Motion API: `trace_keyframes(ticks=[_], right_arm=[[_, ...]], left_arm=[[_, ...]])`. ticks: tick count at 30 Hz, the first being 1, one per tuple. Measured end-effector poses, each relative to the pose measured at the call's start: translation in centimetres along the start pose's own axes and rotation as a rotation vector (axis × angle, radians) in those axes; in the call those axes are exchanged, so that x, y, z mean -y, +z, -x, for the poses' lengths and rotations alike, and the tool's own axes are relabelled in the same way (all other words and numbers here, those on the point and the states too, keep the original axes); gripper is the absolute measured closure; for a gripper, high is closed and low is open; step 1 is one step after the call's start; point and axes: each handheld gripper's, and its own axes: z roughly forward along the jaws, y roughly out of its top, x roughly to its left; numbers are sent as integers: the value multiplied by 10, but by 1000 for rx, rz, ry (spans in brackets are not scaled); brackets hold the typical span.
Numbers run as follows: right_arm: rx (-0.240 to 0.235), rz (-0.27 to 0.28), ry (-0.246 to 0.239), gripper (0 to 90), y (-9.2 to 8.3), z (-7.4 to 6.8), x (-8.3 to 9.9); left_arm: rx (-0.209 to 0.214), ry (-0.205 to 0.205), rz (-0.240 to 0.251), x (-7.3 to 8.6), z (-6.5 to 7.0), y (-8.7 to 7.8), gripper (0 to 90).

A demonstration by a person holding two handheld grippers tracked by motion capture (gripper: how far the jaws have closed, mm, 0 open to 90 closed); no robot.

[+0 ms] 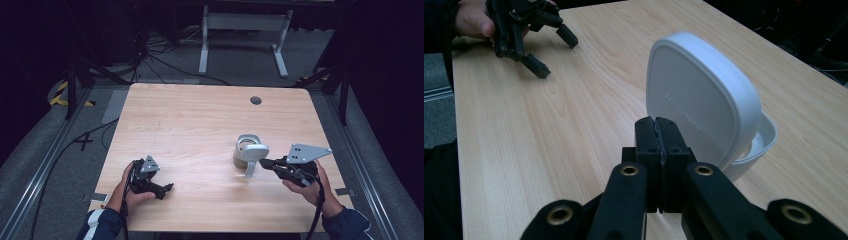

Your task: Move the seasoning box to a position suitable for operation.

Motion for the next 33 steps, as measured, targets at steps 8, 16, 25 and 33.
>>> trace_keyframes(ticks=[8,16,25,33], right_arm=[[13,8,-10,896,6,5,-10],[23,11,-3,897,13,12,-15],[44,6,7,897,22,22,-23],[61,-1,10,897,25,27,-24]], left_arm=[[0,0,0,0,0,0,5],[0,0,0,0,0,0,5],[0,0,1,0,0,0,4],[-2,2,1,0,0,0,5]])
